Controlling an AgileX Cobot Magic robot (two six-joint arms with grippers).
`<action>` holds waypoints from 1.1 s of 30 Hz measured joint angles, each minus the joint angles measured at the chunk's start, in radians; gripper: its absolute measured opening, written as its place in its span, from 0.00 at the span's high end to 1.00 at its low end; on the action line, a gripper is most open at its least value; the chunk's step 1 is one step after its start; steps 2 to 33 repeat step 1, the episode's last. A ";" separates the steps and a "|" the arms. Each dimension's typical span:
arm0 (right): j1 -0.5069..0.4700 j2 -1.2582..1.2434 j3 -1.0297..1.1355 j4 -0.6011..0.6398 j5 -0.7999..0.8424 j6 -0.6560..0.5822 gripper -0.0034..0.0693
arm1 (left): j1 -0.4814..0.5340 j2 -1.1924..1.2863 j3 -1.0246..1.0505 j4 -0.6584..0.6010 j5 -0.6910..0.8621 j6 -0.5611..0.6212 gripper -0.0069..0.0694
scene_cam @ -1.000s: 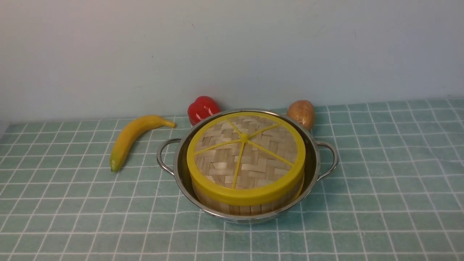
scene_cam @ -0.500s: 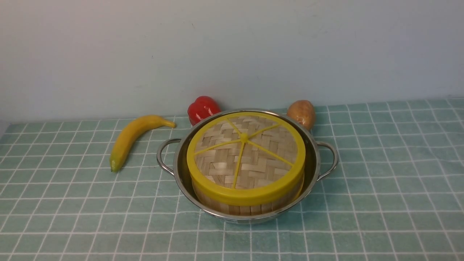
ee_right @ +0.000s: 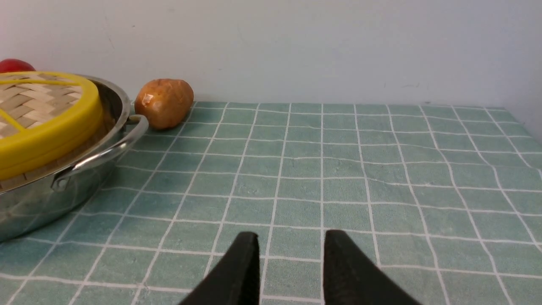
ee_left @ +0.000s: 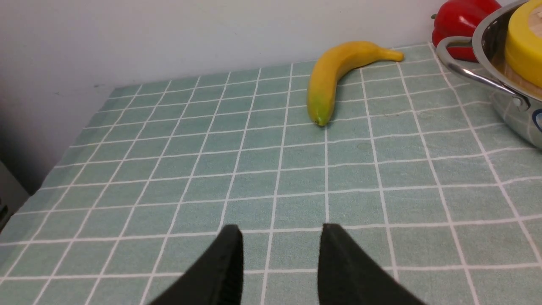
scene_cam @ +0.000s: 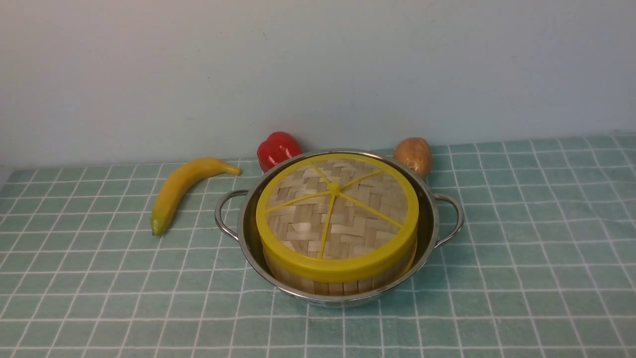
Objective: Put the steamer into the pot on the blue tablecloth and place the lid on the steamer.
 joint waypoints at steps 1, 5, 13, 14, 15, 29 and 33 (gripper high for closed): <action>0.000 0.000 0.000 0.000 0.000 0.000 0.62 | 0.000 0.000 0.000 0.000 0.000 0.000 0.59; 0.000 0.000 0.000 0.000 0.000 0.000 0.62 | 0.000 0.000 0.000 0.000 0.000 0.000 0.59; 0.000 0.000 0.000 0.000 0.000 0.000 0.62 | 0.000 0.000 0.000 0.000 0.000 0.000 0.59; 0.000 0.000 0.000 0.000 0.000 0.000 0.62 | 0.000 0.000 0.000 0.000 0.000 0.000 0.59; 0.000 0.000 0.000 0.000 0.000 0.000 0.62 | 0.000 0.000 0.000 0.000 0.000 0.000 0.59; 0.000 0.000 0.000 0.000 0.000 0.000 0.62 | 0.000 0.000 0.000 0.000 0.000 0.000 0.59; 0.000 0.000 0.000 0.000 0.000 0.000 0.62 | 0.000 0.000 0.000 0.000 0.000 0.000 0.59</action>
